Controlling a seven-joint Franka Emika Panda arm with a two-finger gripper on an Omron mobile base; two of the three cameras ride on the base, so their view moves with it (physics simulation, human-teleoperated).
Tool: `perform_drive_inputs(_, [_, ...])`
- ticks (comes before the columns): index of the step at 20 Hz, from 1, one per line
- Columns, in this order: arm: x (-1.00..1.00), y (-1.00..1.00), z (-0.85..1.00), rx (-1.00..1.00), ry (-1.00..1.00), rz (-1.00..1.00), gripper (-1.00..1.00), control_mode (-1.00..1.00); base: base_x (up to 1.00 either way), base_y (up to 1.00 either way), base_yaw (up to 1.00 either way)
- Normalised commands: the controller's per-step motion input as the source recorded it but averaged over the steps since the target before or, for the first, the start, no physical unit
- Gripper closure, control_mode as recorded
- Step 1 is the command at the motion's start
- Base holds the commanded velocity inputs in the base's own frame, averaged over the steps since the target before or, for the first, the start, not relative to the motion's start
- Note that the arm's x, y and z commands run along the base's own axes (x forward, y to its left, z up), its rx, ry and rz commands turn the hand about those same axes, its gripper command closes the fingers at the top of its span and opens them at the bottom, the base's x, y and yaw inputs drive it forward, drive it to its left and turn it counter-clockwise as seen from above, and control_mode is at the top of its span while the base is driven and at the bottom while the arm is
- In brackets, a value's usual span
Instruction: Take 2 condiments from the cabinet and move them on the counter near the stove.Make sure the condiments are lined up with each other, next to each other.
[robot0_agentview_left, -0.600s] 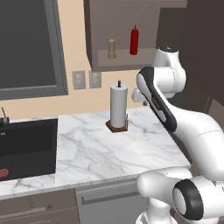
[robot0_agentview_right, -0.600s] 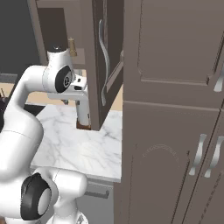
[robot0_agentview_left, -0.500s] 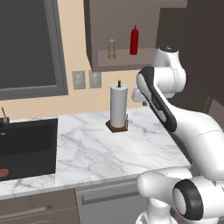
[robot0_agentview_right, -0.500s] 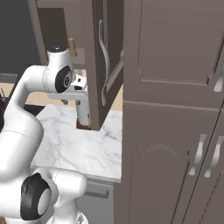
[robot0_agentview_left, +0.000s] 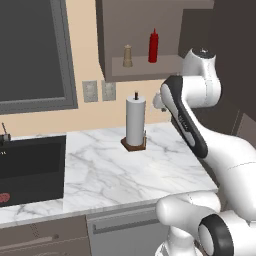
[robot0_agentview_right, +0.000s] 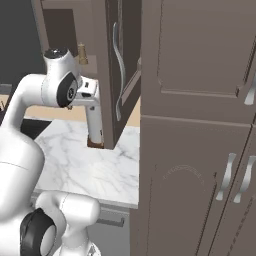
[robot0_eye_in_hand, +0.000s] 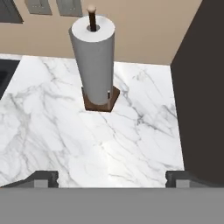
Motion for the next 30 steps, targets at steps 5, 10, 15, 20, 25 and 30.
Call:
perform_drive_inputs(5, [0.04, 0.0, 0.35, 0.0, -0.39, 0.01, -1.0, -1.0, 0.0, 0.0, 0.0])
perform_drive_inputs(10, [0.17, 0.04, 0.41, 0.05, -0.38, 0.03, -1.0, -1.0, 0.0, 0.0, 0.0])
perform_drive_inputs(15, [0.42, 0.12, 0.47, 0.15, -0.2, 0.05, -1.0, -1.0, 0.0, 0.0, 0.0])
perform_drive_inputs(20, [0.52, 0.25, 0.55, 0.06, 0.0, 0.08, -1.0, -1.0, 0.0, 0.0, 0.0])
perform_drive_inputs(25, [0.44, 0.29, 0.25, 0.0, 0.0, 0.07, -1.0, -1.0, 0.0, 0.0, 0.0])
perform_drive_inputs(30, [0.44, 0.25, 0.04, 0.0, 0.0, 0.05, -1.0, -1.0, 0.0, 0.0, 0.0])
